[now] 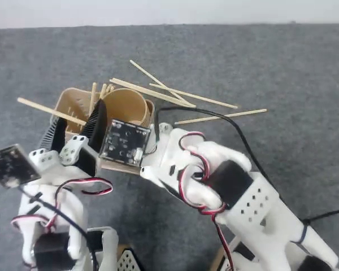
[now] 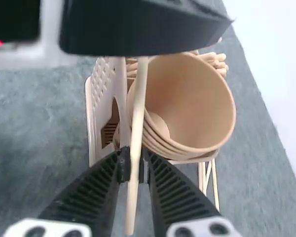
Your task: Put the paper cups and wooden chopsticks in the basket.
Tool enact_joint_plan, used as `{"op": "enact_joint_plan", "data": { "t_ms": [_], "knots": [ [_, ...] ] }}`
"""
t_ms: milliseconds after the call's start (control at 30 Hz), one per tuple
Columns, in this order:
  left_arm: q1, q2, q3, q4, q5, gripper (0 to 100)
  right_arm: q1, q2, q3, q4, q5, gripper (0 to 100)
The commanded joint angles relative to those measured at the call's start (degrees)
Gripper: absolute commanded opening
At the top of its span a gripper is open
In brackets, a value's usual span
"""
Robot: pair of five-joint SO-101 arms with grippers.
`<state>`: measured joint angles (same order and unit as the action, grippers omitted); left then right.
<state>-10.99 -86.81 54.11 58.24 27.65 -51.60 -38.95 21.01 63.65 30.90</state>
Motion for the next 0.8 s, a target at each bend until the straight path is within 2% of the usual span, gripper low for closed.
{"op": "enact_joint_plan", "data": {
  "t_ms": [0,133,400,533,633,767],
  "knots": [
    [0.4,0.7,-0.5,-1.3,4.0,29,-0.6,-3.8,4.1,-7.3,-1.8,0.6],
    [0.2,0.7,-0.3,-1.3,4.3,29,-0.7,-7.6,10.5,-16.2,-6.2,0.6],
    [0.1,0.7,0.4,-4.5,4.3,29,-0.6,-14.2,26.3,-32.0,-6.5,0.6],
    [0.4,0.7,0.7,-7.0,4.3,28,-0.6,-16.0,30.3,-35.3,-6.3,0.6],
    [0.5,0.7,0.6,-6.8,4.3,22,-0.5,-16.6,31.3,-35.3,-6.2,0.6],
    [0.5,0.6,0.7,-4.5,4.4,8,1.3,-16.7,31.0,-35.6,-6.2,0.6]
  ]
}}
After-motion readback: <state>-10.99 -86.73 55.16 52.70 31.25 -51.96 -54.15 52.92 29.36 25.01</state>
